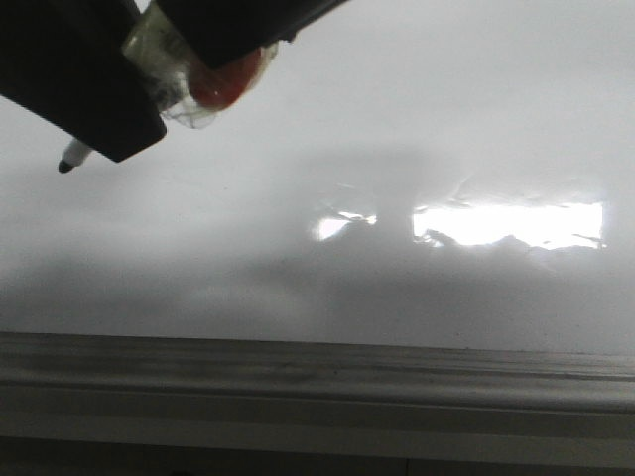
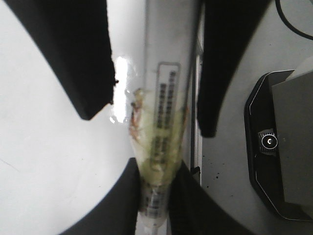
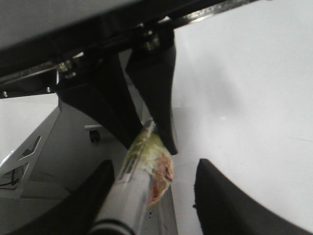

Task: Write number 0 on whiteboard

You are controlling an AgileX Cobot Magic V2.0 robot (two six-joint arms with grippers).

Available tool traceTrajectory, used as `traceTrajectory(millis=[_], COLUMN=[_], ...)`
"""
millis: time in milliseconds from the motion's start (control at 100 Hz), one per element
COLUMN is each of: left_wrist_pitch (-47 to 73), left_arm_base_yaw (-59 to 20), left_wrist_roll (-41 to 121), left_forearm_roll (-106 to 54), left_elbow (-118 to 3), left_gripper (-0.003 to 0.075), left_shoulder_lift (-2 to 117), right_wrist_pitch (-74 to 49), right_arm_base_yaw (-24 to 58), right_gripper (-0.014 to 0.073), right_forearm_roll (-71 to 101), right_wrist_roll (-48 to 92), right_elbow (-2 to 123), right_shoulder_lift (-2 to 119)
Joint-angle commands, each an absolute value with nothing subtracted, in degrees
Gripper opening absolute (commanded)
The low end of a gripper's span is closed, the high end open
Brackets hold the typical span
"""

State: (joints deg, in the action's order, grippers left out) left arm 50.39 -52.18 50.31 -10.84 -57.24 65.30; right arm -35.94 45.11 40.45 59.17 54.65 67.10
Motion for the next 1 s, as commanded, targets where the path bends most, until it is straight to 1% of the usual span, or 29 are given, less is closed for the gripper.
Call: traceTrajectory(millis=[0,630,680,770,930,990], left_wrist_pitch=[48.16,48.16,48.16,48.16,48.16,48.16], left_arm_base_yaw=[-52.66,-52.66,-52.66,-52.66,-52.66,-52.66], left_wrist_roll=[50.26,50.26,50.26,50.26,50.26,50.26], left_forearm_roll=[-12.49,-12.8,-12.8,-12.8,-12.93,-13.09], left_elbow=[-59.19,-59.19,-59.19,-59.19,-59.19,-59.19], left_gripper=[-0.002,-0.002,-0.002,-0.002,-0.002,-0.002], left_shoulder_lift=[63.91,63.91,63.91,63.91,63.91,63.91], right_wrist_pitch=[-33.09,-34.3,-34.67,-34.77,-34.77,-34.77], right_arm_base_yaw=[45.05,45.29,45.29,45.29,45.29,45.29], right_gripper=[0.0295,0.0295,0.0285,0.0213,-0.0002,-0.0064], right_forearm_roll=[42.03,48.78,48.78,48.67,48.67,48.67], right_wrist_roll=[59.96,59.96,59.96,59.96,59.96,59.96], right_elbow=[56.53,56.53,56.53,56.53,56.53,56.53], right_shoulder_lift=[66.33,68.13,68.38,68.52,68.52,68.52])
